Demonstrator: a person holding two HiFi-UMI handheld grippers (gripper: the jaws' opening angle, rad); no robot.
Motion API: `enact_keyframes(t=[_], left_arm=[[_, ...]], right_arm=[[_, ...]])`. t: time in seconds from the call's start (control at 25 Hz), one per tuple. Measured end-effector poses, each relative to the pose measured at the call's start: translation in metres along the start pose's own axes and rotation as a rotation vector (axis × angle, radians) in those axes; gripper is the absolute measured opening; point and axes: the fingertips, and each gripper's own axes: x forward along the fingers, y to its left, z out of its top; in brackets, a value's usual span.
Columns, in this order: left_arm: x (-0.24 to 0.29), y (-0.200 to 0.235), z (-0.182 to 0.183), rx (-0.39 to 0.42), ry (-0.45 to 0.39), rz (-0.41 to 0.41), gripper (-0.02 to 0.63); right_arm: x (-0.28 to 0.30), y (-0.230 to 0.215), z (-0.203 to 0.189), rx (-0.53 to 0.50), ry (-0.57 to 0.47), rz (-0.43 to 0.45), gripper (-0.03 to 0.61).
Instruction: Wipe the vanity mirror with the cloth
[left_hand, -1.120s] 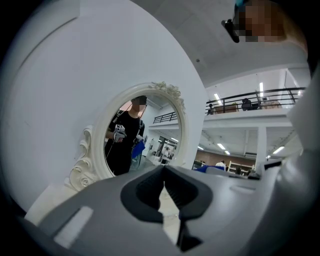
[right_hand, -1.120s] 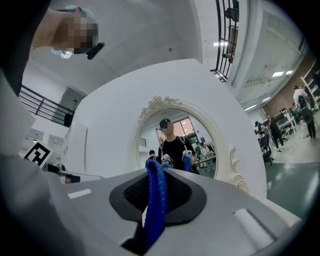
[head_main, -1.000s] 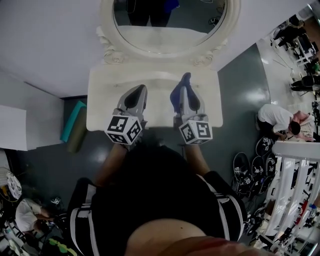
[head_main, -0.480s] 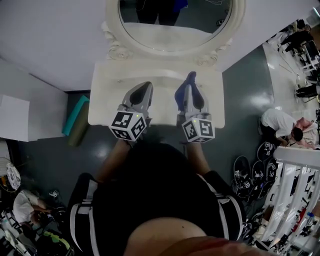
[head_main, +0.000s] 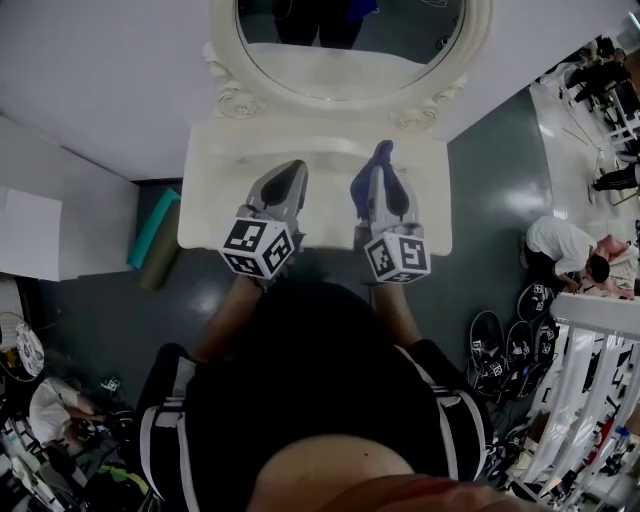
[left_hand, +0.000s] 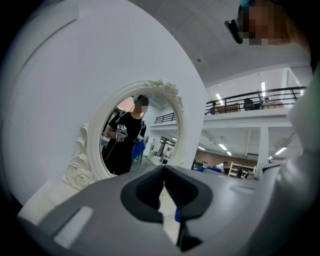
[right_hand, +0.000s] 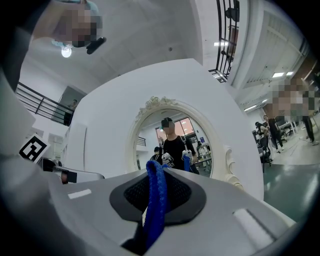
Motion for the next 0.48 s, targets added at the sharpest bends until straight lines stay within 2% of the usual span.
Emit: enact_keyframes(t=[0.48], left_arm=[[0.010,0.001,-0.003,-0.007,0.008,-0.015,0.011]], right_arm=[[0.006,-0.001,-0.004,0.002,0.003,0.011,0.035]])
